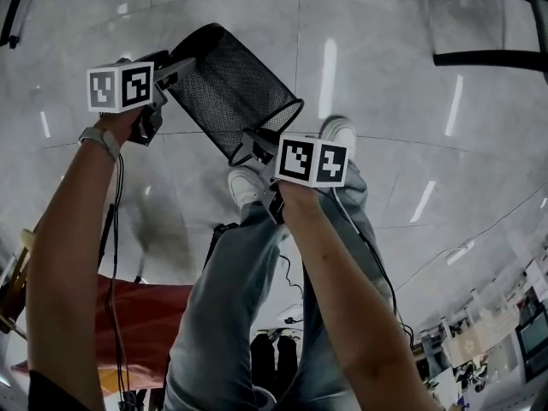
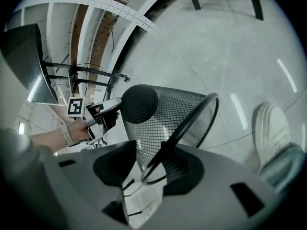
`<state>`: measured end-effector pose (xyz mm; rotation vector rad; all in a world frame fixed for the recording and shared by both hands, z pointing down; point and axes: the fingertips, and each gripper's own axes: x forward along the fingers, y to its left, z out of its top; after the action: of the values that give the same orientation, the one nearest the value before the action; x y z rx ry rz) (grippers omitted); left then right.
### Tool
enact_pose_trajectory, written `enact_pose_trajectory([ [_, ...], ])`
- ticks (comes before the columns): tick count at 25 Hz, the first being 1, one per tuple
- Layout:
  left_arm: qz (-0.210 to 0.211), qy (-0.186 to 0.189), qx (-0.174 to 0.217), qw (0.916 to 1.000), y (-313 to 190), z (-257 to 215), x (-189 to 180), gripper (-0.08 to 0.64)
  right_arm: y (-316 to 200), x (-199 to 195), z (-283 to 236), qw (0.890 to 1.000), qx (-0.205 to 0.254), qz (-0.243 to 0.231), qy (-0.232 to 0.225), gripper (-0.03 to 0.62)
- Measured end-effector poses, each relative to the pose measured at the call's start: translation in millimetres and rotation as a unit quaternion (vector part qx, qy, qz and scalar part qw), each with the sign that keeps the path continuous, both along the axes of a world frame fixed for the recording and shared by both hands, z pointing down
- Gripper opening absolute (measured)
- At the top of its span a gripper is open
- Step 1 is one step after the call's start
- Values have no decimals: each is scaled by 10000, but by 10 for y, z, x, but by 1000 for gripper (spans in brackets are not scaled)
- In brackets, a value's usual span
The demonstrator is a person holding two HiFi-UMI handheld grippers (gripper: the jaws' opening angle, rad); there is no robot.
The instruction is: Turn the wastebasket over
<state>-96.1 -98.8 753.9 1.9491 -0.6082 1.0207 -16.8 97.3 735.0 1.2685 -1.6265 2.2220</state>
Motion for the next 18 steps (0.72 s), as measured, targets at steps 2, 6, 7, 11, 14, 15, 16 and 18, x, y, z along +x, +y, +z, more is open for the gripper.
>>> enact_pose_trajectory([
  [2,66,-26,-26,10000,62,0,-31,314,5,28,-2,9998,84,-180,95,166],
  [6,179,-152,-142,9996,247,-26,-152,268,35,125,7,9975,288,-561,304,169],
  [7,245,-212,-96,9994,312,-52,-198,258,47,133,3,9968,366,-638,313,167],
  [11,431,-386,-121,9983,629,-161,-440,230,51,148,-6,9957,587,-698,187,166],
  [14,411,-405,-337,9978,939,-254,-590,207,-31,228,2,9963,650,-557,88,173],
  [15,316,-382,-403,9980,1030,-293,-637,207,-58,239,0,9960,682,-583,53,175],
  [16,172,-342,-452,9982,1103,-336,-684,201,-85,237,-6,9953,723,-646,18,178],
  [18,-249,-216,-502,9982,1192,-437,-780,196,-131,200,-30,9932,819,-824,-65,181],
])
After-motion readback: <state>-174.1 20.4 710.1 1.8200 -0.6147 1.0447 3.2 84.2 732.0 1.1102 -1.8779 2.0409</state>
